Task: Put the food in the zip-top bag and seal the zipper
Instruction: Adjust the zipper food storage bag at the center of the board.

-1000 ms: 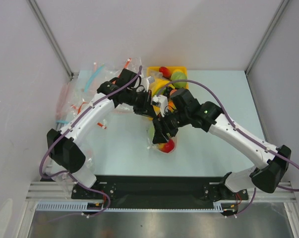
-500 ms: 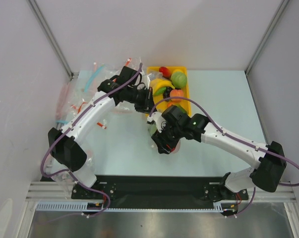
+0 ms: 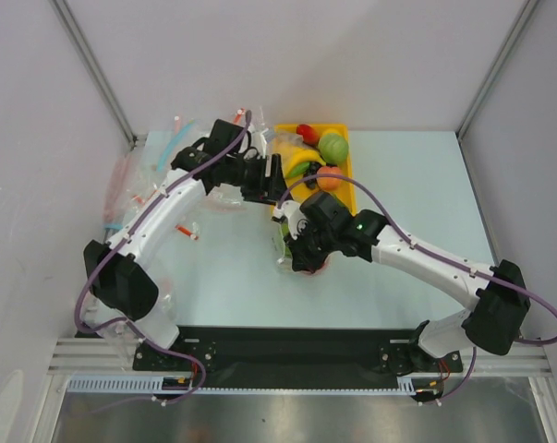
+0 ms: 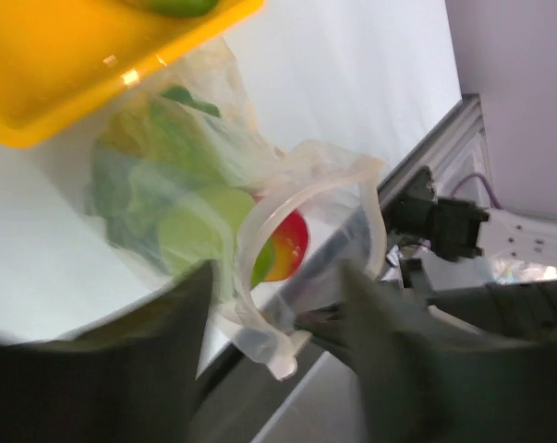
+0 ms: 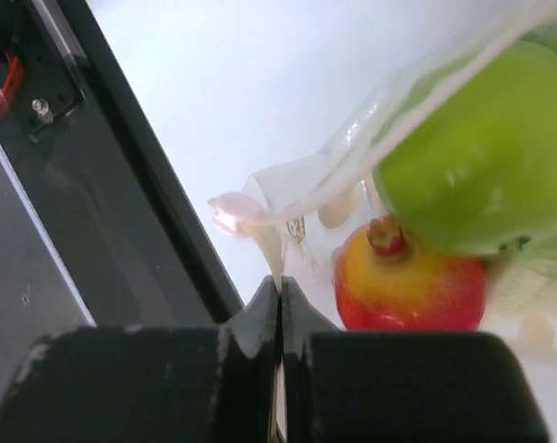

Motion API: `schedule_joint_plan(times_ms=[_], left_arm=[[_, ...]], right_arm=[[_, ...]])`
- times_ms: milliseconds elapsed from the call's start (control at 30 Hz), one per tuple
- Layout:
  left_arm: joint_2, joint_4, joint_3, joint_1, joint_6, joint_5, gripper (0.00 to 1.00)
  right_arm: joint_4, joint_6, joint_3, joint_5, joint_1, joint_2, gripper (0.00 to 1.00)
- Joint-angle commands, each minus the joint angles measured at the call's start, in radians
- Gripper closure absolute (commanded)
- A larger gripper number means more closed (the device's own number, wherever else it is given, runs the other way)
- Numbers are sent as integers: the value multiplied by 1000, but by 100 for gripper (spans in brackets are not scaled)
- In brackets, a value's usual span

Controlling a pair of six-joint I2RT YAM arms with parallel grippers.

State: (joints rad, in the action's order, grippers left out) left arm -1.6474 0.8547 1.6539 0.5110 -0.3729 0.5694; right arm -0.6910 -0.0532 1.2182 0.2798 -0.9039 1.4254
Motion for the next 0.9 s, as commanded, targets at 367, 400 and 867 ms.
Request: schedule_joint_plan(times_ms=[367, 400, 867], left_arm=[[553, -601, -646, -97, -149, 17, 21], [610, -638, -689, -97, -171, 3, 22], [782, -1006, -1042, -95, 0, -68, 22]], right_arm=[[200, 151, 90, 291, 138, 93, 100], [203, 165, 102, 309, 146, 105, 100], [300, 291, 168, 467, 260, 176, 100]])
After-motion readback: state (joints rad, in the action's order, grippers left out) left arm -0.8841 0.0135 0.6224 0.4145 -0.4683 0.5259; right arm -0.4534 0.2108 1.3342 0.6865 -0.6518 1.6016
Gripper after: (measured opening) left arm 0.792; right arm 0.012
